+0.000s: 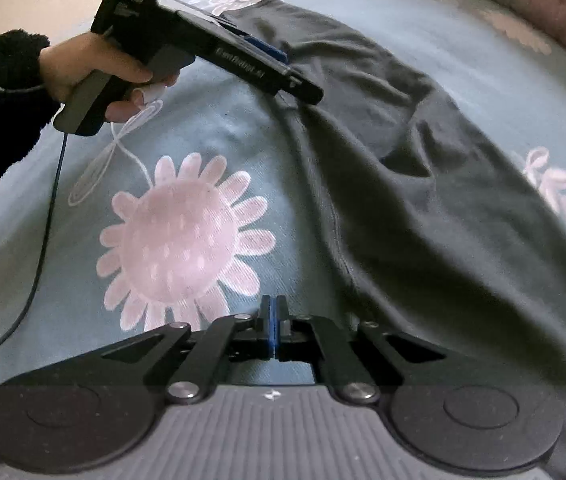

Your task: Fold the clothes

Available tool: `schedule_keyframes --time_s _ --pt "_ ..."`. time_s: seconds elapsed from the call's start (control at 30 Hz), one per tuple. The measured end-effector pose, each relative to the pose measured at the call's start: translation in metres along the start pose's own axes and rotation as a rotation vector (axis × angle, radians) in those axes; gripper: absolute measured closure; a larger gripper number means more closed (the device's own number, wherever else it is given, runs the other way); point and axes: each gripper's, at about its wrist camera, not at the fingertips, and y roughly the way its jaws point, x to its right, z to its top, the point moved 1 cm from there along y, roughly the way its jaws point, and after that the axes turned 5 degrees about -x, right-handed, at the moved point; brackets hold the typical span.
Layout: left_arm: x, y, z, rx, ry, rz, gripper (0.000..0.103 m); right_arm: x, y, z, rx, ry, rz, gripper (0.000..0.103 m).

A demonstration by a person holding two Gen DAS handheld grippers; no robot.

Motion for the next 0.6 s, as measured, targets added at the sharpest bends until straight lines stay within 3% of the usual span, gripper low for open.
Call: schedule_keyframes --time_s 0.13,0.3,0.37,0.47,0.53,0.6 --pt "0.014 -0.013 0.003 0.08 0.03 -0.058 0.028 0.009 -0.009 0.012 0.104 0.053 -0.066 0.095" --pt "0.028 -0.006 -0.002 0.039 0.026 -0.146 0.028 0.03 0.025 0.036 0.114 0.15 -0.131 0.092" --pt "0.027 -0.004 -0.013 0.009 0.012 -0.178 0.028 0.035 0.034 0.038 0.128 0.207 -0.096 0.09" --pt "0.026 -0.01 -0.03 -0.03 0.035 -0.203 0.028 0.026 0.036 0.034 0.102 0.236 0.06 0.089" --pt "0.028 -0.017 -0.031 -0.069 0.052 -0.202 0.029 0.013 0.036 0.03 0.085 0.169 0.05 0.089" --pt "0.03 -0.025 -0.024 -0.036 0.046 -0.222 0.029 0.012 0.03 0.031 0.067 0.19 0.076 0.089"
